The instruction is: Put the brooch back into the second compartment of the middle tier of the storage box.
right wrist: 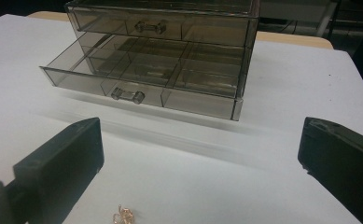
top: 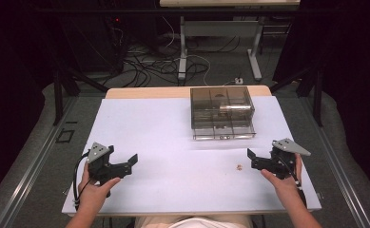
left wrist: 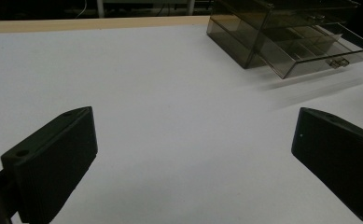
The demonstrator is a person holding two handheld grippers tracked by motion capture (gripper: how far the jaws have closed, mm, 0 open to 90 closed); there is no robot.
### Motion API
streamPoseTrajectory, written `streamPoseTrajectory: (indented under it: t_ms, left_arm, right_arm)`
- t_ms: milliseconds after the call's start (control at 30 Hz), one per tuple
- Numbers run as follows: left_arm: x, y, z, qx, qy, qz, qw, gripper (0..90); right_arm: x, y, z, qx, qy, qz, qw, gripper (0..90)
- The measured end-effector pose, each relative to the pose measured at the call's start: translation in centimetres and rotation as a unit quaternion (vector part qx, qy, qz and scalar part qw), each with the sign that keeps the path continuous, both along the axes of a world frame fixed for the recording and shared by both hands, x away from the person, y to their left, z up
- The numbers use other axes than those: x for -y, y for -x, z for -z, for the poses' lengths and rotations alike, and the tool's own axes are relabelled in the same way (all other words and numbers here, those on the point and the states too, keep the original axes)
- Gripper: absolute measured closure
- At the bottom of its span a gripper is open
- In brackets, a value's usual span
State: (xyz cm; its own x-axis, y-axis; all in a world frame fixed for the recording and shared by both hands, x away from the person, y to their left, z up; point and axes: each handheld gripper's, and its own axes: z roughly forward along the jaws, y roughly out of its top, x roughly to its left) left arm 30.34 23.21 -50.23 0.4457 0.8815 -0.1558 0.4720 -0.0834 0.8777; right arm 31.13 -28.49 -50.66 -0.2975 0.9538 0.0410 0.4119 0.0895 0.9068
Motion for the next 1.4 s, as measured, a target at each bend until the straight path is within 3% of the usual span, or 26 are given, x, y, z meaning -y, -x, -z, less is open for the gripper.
streamPoseTrajectory:
  t_ms: [200, 367, 533, 600, 833, 933, 1067, 1400]
  left_arm:
    - [0.1, 0.1, 0.0, -0.001, 0.002, -0.001, 1.0000, 0.2]
    - [0.1, 0.2, 0.0, 0.000, -0.002, 0.001, 1.0000, 0.2]
    - [0.1, 0.4, -0.1, 0.001, -0.007, 0.002, 1.0000, 0.2]
    - [0.2, 0.4, -0.1, 0.002, -0.011, 0.003, 0.9999, 0.2]
    - [0.2, 0.7, 0.0, 0.002, -0.015, 0.002, 0.9999, 0.2]
    - [0.2, 0.8, 0.0, 0.000, -0.017, 0.003, 0.9998, 0.2]
    - [0.3, 0.8, -0.1, 0.002, -0.016, 0.004, 0.9999, 0.2]
    - [0.4, 0.8, -0.1, 0.002, -0.018, 0.005, 0.9998, 0.2]
  right_arm:
    - [-0.2, -0.1, -0.4, -0.002, -0.007, 0.007, 0.9999, 3.5]
    - [-0.5, -0.1, -0.8, 0.010, 0.012, 0.003, 0.9999, 8.3]
    - [-0.7, -0.1, -1.2, 0.004, 0.014, -0.001, 0.9999, 14.8]
    - [-0.9, -0.2, -1.3, -0.017, 0.008, -0.008, 0.9998, 14.9]
    - [-1.6, -0.4, -1.7, -0.037, 0.019, -0.030, 0.9987, 23.1]
    - [-1.9, -0.8, -1.8, -0.062, 0.024, -0.040, 0.9970, 24.6]
    - [-2.3, -1.2, -1.9, -0.072, 0.034, -0.046, 0.9957, 27.6]
    - [-2.9, -1.8, -2.0, -0.098, 0.028, -0.046, 0.9937, 36.3]
